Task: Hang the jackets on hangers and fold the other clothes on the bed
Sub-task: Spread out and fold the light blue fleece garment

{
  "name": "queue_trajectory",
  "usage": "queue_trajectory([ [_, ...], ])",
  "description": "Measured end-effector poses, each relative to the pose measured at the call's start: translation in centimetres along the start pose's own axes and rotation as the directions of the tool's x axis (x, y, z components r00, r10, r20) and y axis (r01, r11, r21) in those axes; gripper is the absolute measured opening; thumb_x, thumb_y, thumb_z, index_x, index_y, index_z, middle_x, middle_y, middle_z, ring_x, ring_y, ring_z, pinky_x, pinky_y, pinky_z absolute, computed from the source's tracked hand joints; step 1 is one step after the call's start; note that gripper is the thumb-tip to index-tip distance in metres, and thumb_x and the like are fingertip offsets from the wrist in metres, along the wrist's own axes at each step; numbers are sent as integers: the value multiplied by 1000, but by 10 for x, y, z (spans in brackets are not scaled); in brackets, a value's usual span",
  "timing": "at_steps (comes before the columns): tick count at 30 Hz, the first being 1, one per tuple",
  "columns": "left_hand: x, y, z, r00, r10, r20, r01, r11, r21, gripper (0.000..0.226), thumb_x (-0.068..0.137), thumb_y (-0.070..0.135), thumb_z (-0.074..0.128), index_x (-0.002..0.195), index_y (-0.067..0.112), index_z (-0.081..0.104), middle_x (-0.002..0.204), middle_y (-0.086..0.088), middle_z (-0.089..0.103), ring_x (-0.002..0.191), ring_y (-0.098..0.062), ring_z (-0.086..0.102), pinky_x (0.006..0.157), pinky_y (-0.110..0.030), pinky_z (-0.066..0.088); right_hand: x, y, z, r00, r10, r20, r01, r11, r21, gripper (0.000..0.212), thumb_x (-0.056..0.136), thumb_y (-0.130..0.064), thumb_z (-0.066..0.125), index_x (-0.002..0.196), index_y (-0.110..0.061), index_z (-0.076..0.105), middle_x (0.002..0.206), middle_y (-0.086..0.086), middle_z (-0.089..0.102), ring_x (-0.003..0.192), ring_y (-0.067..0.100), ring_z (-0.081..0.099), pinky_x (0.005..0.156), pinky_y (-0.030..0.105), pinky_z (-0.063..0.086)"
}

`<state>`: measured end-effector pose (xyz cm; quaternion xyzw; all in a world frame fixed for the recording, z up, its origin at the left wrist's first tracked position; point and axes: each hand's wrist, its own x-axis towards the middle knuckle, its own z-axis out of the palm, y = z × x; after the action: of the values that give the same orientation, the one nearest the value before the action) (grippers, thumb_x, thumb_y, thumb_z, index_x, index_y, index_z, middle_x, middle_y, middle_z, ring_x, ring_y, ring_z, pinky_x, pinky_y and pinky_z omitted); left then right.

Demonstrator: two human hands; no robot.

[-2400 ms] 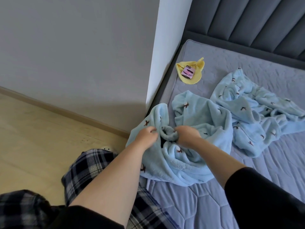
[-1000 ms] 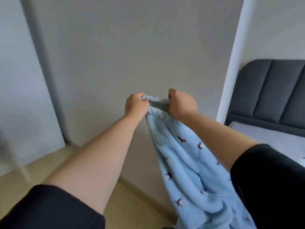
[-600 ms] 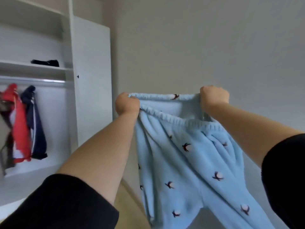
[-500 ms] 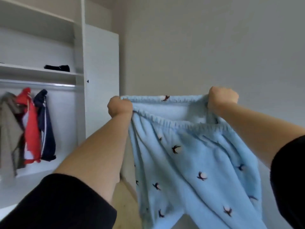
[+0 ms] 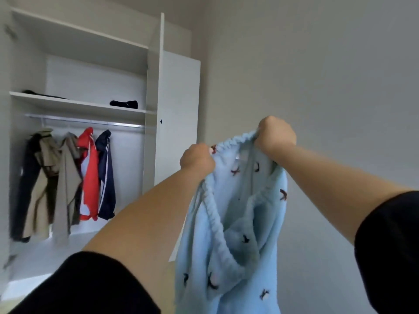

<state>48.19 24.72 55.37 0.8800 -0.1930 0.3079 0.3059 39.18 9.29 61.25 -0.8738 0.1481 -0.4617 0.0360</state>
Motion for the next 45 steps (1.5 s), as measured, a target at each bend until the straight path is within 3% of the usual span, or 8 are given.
queue_trajectory([
  [10,3,-74,0,982,-168,-84,168,986,2,29,78,-8,43,90,7,64,86,-11,58,83,-32,59,65,-31,48,-42,72,35,923,288,256,-159,890,-428,29,86,-7,51,115,-7,60,119,14,61,109,35,59,80,37,46],
  [17,5,-107,1,937,-329,-116,317,942,-113,28,85,-7,45,101,1,67,106,-17,65,93,-31,61,77,-33,49,-49,94,35,851,500,161,-495,866,-73,6,83,-2,57,87,2,55,87,22,63,81,37,64,64,34,47],
  [20,7,-117,0,951,-304,50,307,921,-239,18,88,9,61,100,-2,69,104,-16,65,96,-31,61,83,-34,50,-49,98,41,711,575,404,-663,740,114,6,92,-1,49,89,3,52,63,19,56,30,25,55,30,26,43],
  [23,-4,-117,3,931,-171,321,263,926,-270,18,86,1,61,103,-1,67,96,-11,58,89,-19,54,62,-23,42,-54,94,43,612,636,469,-790,517,330,18,94,-4,54,79,4,49,44,20,51,17,23,42,18,25,32],
  [29,-17,-117,7,792,-241,561,505,775,-379,8,85,-2,55,92,2,54,74,-10,53,56,-21,51,33,-15,39,-62,94,40,720,462,518,-692,531,488,16,89,3,54,75,-3,51,65,10,50,31,10,52,33,18,46],
  [33,-20,-118,7,705,-32,709,604,551,-576,23,89,-3,56,112,-2,59,95,-13,67,80,-19,66,62,-23,58,-62,99,34,725,343,597,-676,519,523,14,81,18,53,81,5,54,82,14,51,71,23,57,52,21,55],
  [37,-25,-109,1,555,183,811,537,666,-518,42,83,-22,51,121,-3,55,114,-11,65,103,-18,63,78,-20,55,-63,101,36,742,425,519,-665,571,482,47,78,19,63,123,12,51,114,20,55,98,35,62,80,34,55],
  [45,-31,-89,0,489,182,853,265,901,-344,67,75,-33,44,132,2,49,118,-7,58,110,-18,54,82,-19,50,-70,115,29,735,476,483,-675,583,453,37,74,12,73,106,2,56,97,14,57,62,20,59,44,20,53],
])
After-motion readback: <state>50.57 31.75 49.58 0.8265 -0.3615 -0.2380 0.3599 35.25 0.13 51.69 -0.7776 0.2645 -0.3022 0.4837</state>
